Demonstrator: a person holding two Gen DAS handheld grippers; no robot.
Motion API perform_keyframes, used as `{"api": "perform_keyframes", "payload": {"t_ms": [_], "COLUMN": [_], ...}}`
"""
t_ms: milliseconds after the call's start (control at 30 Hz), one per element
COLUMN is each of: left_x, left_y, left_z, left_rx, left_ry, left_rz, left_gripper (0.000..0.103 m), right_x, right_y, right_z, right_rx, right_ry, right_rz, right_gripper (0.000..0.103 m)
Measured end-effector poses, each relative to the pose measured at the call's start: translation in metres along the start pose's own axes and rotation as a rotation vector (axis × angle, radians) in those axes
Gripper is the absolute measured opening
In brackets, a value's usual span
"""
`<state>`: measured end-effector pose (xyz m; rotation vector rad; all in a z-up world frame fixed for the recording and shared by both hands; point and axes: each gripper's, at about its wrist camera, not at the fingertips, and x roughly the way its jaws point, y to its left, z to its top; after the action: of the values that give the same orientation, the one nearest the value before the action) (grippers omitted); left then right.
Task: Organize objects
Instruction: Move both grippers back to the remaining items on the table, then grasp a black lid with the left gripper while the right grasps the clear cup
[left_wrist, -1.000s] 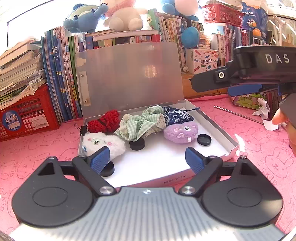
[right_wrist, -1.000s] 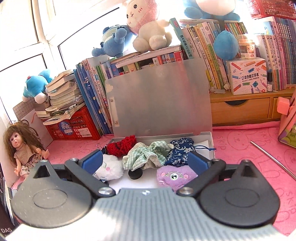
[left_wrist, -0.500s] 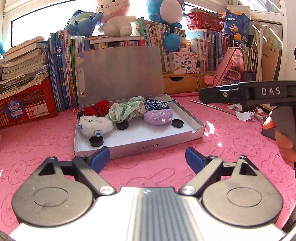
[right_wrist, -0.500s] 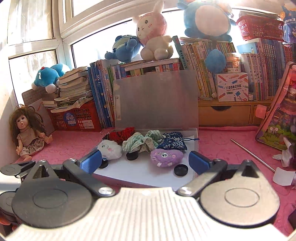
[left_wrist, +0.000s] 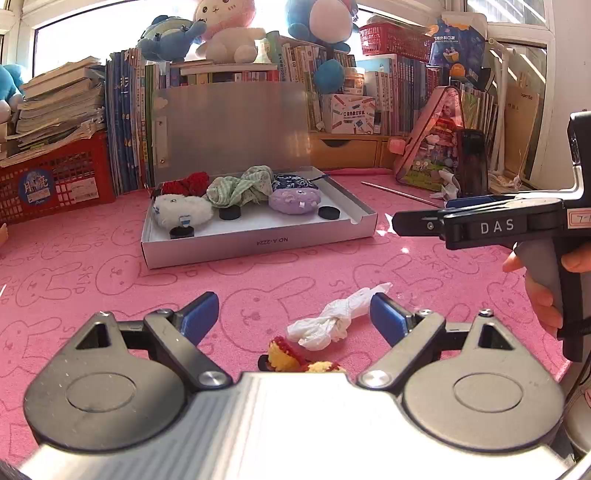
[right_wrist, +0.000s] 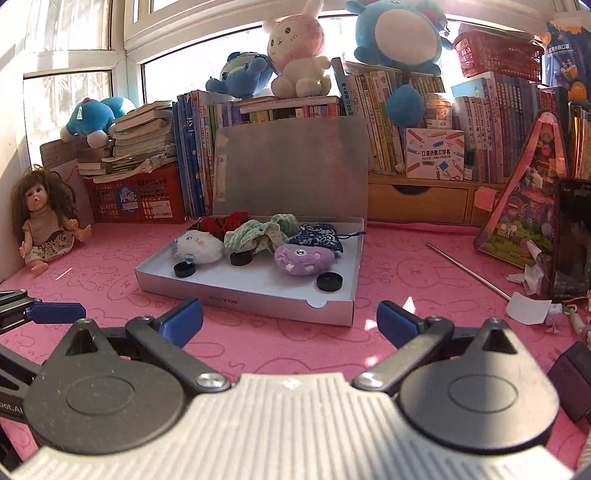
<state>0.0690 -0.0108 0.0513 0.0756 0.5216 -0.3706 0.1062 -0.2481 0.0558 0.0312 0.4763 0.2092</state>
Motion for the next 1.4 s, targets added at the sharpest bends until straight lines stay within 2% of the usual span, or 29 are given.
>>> {"api": "perform_keyframes", "payload": {"t_ms": [600,800,1033,1167,1400], "left_x": [-0.025,-0.031,-0.035,-0.036,-0.038], "left_y": [-0.018,-0.021,-0.033,-0.039,-0.037], "left_z": [-0.054,-0.065,-0.079,-0.082,-0.089], "left_rx": [-0.001,-0.038,-0.004,0.022,-0.040], "left_ry": [0.025,0.028,0.026,0.021,0.023], "left_rz": [0.012,-0.002,-0.002,0.003,0.027], "left_gripper": [0.092,0.091,0.090,0.084,0.063], "right_x": [0.011,0.011,0.010,0.010,0.008], "right_y": [0.012,0.014,0.019,0.019,0.020], "right_z": [-0.042,-0.051,-0.059,-0.062,-0.066], "right_rx": [-0.046,-0.043,-0.058,-0.050,-0.031], "right_ry": [0.092,0.107,0.114,0.117,0.108], "right_rz": [-0.023,-0.031,-0.038,-0.040,-0.057], "right_gripper": [0.103,0.103,0.103,0.103,0.103]}}
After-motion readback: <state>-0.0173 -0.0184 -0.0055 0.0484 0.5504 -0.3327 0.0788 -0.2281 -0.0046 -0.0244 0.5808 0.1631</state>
